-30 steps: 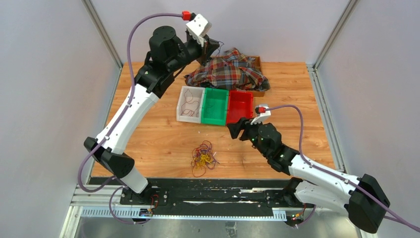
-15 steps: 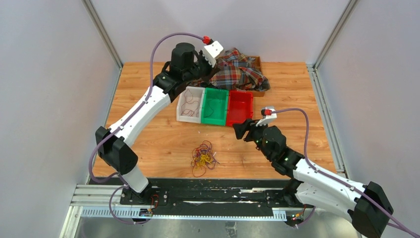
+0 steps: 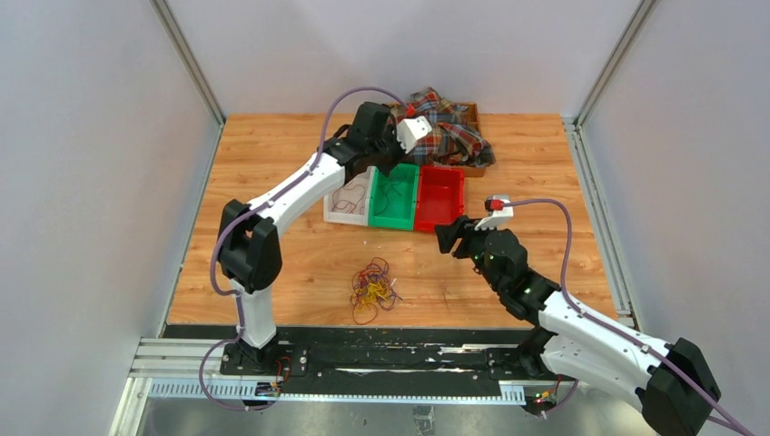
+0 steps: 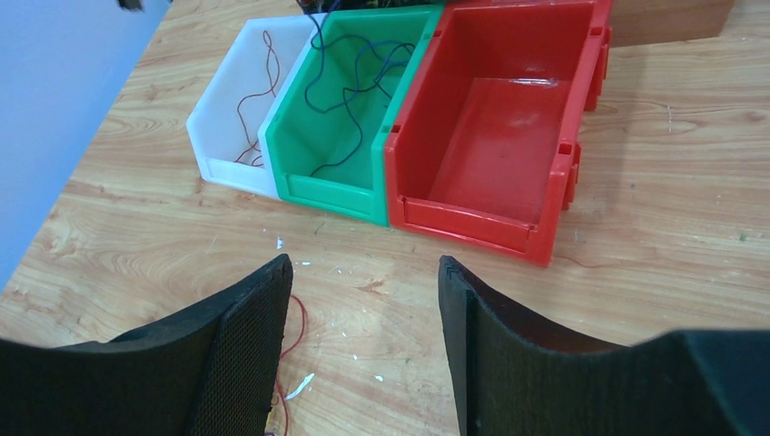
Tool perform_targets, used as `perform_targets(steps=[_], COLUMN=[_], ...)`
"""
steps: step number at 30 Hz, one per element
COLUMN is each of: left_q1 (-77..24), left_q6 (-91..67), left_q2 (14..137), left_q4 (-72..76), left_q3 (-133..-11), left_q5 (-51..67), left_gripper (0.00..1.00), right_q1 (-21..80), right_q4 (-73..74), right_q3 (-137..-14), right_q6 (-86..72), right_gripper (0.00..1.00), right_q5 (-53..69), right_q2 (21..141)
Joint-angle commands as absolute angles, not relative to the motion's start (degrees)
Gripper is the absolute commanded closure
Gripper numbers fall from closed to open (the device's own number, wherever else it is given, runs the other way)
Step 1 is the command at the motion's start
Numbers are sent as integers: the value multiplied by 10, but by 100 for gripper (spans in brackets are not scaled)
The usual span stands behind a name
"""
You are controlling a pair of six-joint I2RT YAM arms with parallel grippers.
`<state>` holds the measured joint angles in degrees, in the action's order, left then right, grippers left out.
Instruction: Untangle the cables
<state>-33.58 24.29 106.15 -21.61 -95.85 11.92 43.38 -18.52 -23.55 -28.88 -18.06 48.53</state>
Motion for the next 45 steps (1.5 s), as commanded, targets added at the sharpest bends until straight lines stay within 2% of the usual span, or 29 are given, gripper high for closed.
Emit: perform_targets(steps=[1,8,18,20,23,24,26,28,29,39,42,45], left_q1=[-345,-352,-352,-352,-350,-348,-345,-345,-345,-325,-322,-323], left_q6=[285,303,345,363,375,376,379,394,403,394,387,382], left_q2=[1102,1132,1169,1179,1189,1185,1171,1156,1154,1126,1086,1035], left_q4=[-253,-216,-224,-272,-343,-356,-370,-394,-420,-555,-585,-620], left_q3=[-990,-937,-939,-973,-1018,-1023,-1021,-1022,-1029,-1163,-1152,-1077], left_q5=[84,58,29,35,43,52,73,106,119,195,215,275], left_gripper=[100,100,99,93,74,63,24,5,2,2,2,2], right_q1=[415,401,398,399,399,399,398,399,398,399,399,398], right_q4=[-185,-183,-174,-169,-163,-161,-159,-156,-154,-135,-132,-133], right_q3=[-230,-237,-249,-253,-256,-257,-258,-260,-261,-274,-278,-276], right_q6=[-296,-294,-304,-304,-304,-303,-304,-304,-303,-295,-295,-300], right_gripper=[40,42,44,44,44,44,45,45,45,45,45,43], right_q5=[-178,-160,-149,-149,-147,-146,-145,-144,-143,-142,-139,-135], right_q2=[482,487,504,502,499,498,496,494,492,473,474,477])
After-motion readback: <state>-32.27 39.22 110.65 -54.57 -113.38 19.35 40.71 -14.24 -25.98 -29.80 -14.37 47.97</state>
